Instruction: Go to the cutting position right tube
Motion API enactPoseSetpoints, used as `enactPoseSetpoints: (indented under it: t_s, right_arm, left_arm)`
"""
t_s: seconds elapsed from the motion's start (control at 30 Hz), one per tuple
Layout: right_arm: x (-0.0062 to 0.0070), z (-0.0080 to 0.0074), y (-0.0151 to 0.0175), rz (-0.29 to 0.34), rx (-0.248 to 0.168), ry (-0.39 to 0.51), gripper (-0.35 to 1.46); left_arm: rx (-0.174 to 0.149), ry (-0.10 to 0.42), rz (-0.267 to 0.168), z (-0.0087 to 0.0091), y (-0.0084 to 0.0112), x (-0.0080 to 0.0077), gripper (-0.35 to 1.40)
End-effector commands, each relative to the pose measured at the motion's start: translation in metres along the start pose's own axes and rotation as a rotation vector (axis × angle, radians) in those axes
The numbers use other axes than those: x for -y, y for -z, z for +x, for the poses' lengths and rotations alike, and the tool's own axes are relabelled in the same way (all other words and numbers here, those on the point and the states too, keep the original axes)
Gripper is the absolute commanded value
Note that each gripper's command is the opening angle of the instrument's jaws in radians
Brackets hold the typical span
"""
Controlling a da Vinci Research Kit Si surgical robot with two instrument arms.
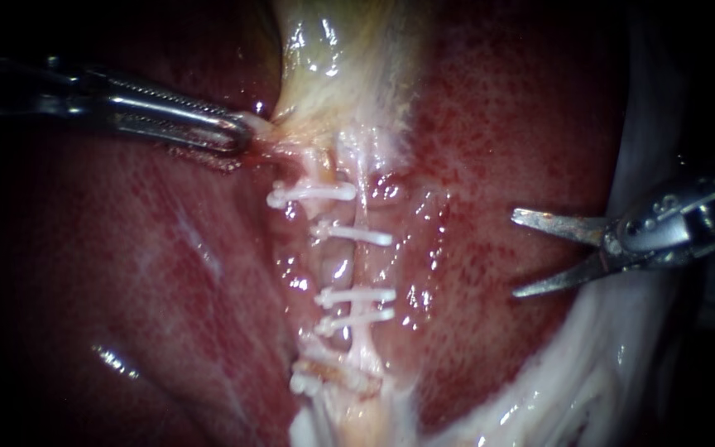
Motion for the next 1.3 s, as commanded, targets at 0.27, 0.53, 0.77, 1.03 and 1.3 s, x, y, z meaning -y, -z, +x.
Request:
enactPoseSetpoints:
  t_s: [0.27, 0.53, 0.77, 1.03, 1.3]
  right_arm:
    - [0.0, 0.0002, -0.0001, 0.037, -0.015, -0.002, 1.44]
    - [0.0004, 0.0012, -0.0023, 0.125, -0.051, -0.027, 1.44]
    - [0.0014, 0.0013, -0.0067, 0.237, -0.079, -0.145, 1.42]
    - [0.0007, 0.0001, -0.0117, 0.344, -0.113, -0.248, 1.42]
    - [0.0008, -0.0002, -0.0153, 0.435, -0.143, -0.288, 1.42]
  left_arm:
    - [-0.031, 0.015, 0.028, 0.0034, 0.0062, -0.0014, -0.35]
    - [-0.033, 0.009, 0.036, 0.0031, 0.0063, -0.0015, -0.35]
    - [-0.033, 0.009, 0.036, 0.0032, 0.0063, -0.0015, -0.35]
    - [-0.033, 0.009, 0.036, 0.0032, 0.0063, -0.0016, -0.35]
    - [-0.033, 0.009, 0.036, 0.0032, 0.0063, -0.0016, -0.35]
